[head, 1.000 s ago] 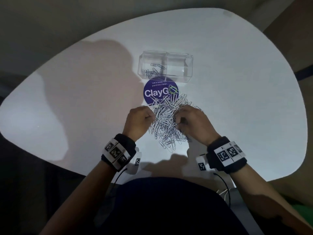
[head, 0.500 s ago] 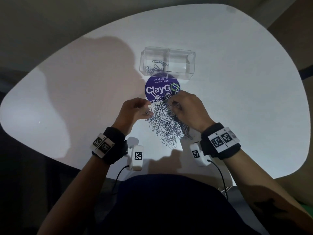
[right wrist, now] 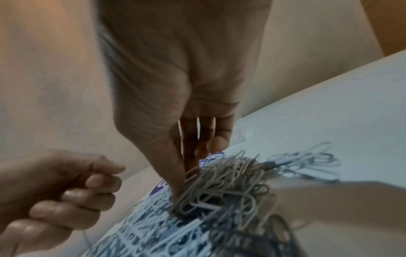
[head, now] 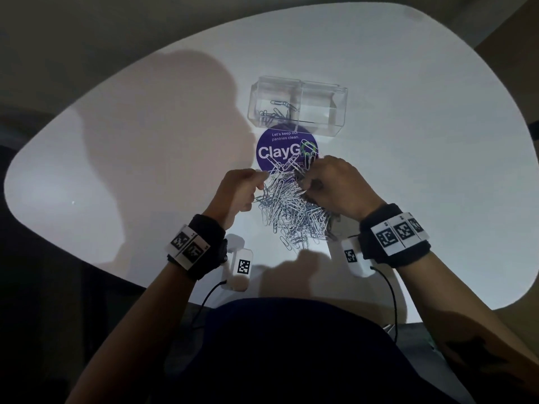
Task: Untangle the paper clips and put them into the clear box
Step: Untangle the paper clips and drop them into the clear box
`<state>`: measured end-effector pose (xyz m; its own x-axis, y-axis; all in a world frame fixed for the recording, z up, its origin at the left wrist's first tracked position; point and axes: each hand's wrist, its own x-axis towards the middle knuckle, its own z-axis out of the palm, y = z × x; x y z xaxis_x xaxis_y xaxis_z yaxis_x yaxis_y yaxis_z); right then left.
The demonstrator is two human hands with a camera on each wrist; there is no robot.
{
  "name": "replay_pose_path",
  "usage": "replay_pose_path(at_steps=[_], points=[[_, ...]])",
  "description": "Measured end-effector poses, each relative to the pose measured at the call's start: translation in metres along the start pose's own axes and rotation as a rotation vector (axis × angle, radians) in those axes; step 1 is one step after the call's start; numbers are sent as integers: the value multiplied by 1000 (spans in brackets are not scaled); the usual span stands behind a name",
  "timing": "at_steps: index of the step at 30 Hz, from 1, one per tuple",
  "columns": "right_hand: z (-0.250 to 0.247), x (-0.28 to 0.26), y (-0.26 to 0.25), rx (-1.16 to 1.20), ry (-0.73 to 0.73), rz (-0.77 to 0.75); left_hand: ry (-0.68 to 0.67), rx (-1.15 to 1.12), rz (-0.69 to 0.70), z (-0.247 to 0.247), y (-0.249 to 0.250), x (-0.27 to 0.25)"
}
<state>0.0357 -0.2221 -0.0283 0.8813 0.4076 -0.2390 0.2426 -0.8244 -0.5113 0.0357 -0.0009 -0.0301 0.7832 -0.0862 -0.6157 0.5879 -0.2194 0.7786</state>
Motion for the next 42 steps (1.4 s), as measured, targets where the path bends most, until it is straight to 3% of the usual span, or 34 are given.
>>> replay_pose_path(at_steps=[6,10,18,23,32,37,42], points=[[-3,5,-5,23,63,64,103,491,311,2,-10,0],[6,11,-13,24,5,39,146,697,375,1,-15,-3],[20,18,-20,-63,20,21,138,796,418,6,-21,-10],[18,19,-17,-30,10,16,152,696,398,-1,-26,-6],[21,19,-18,-68,25,-10,147,873,475,0,-26,-7],[17,15,-8,199,116,40,104,665,402,-6,-25,-5],[11,8,-2,502,207,139,-12,173,182,-12,-12,-9]])
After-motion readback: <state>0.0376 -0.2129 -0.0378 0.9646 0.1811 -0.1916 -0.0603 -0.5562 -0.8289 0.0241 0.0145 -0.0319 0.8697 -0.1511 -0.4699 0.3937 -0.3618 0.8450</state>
